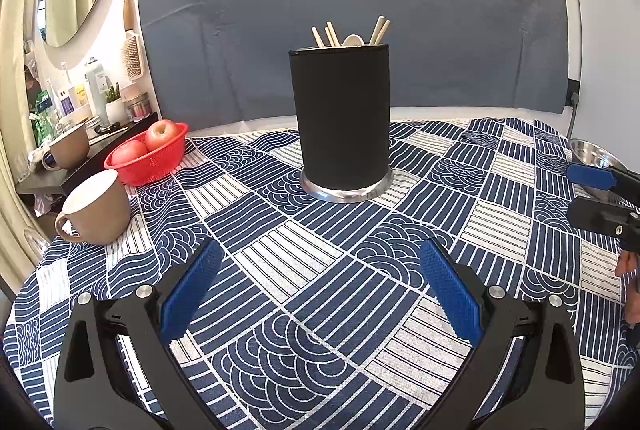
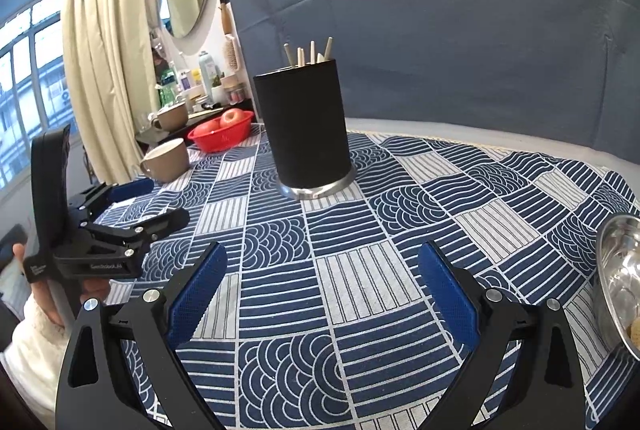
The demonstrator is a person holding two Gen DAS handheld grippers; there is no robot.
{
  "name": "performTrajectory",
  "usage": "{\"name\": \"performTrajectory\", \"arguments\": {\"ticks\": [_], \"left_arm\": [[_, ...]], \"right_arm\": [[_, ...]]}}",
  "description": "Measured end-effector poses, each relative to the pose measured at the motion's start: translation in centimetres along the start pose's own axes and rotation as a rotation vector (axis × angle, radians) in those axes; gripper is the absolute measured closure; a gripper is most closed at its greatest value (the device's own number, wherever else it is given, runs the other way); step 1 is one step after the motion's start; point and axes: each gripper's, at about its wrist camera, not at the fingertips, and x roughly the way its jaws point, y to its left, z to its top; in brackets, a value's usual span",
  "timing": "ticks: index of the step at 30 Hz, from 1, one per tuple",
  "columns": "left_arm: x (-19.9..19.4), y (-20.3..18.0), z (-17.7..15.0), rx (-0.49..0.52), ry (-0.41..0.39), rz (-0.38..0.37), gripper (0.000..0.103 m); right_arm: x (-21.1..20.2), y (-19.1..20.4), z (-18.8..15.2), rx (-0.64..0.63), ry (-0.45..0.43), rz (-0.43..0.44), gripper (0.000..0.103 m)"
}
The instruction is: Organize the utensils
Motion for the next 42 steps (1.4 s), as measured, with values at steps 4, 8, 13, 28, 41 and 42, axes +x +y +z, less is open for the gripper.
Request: {"name": "performTrajectory", "arguments": {"ticks": [4,8,13,28,41,42], "left_arm": [[0.03,-0.12,0.0,0.004,0.003,0.0,0.006],[0.11,-0.08,-0.01,-0.002,0.008,0.007,0.006],[0.13,0.38,-0.05,-0.025,0.009,-0.001,0.006],[-0.11,0.55,-0.02,-0.037,-0.002,0.006,0.006],[-0.19,0.52,-0.06,-0.039,-0.004,0.013,0.006],[-0.2,0.5,-0.06,-0.037,-0.004,0.012,0.006]], "right_arm": [[-0.04,0.22,-0.01,-0.015,-0.003,-0.001,0.011],[-0.05,0.25,0.02,-0.018,-0.001,0.002,0.011],[0.01,0.23,0.02,-0.018,0.003,0.001,0.011],[0.24,-0.03,0.05,-0.019,0.006,0.011,0.011],[0.25,0.12,0.16,-0.02,0.009,0.016,0.011],[0.3,0.11,0.14,-0.019,0.011,0.018,0.011]]}}
